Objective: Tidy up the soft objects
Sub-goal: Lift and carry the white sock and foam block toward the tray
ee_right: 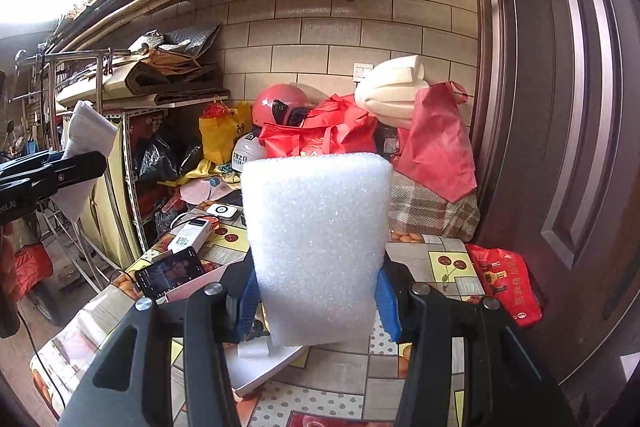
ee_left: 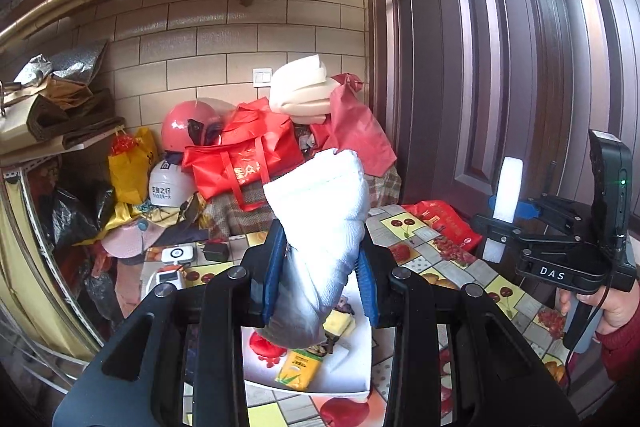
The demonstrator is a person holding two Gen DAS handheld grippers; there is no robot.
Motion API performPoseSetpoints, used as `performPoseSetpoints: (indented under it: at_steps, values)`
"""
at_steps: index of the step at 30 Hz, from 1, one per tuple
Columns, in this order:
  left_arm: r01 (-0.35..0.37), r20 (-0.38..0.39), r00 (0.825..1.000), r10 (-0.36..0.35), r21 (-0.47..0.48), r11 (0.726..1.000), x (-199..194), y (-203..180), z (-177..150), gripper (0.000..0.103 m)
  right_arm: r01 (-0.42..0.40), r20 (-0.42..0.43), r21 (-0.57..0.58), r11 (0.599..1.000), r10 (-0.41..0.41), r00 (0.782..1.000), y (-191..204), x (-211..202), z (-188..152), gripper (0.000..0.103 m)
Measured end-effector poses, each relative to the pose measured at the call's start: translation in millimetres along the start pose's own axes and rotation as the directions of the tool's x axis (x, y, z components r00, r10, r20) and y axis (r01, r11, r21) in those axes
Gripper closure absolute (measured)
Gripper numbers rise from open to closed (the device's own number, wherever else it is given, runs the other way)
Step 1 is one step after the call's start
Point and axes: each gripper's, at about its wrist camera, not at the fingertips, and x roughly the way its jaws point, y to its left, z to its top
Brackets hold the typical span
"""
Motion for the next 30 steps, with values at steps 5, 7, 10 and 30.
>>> performPoseSetpoints:
  at_steps: [5,7,10,30]
  values:
    - [-0.093,-0.005,0.996,0.093,0.062,0.994,9,4,18,0.071,-0.009,0.063,-0.006,1.0,0.009,0.998,1,-8,22,0.054]
    - [-0.118,0.005,0.993,0.118,0.071,0.99,10,7,24,0.071,-0.014,0.093,-0.006,1.0,0.015,0.996,2,-13,33,0.054]
    - [-0.126,0.016,0.992,0.125,0.058,0.99,10,13,26,0.071,-0.024,0.124,0.0,1.0,0.024,0.992,4,-18,46,0.054]
    - [-0.114,-0.018,0.993,0.115,0.026,0.993,36,32,21,0.071,-0.039,0.139,-0.016,0.999,0.041,0.989,21,-3,60,0.054]
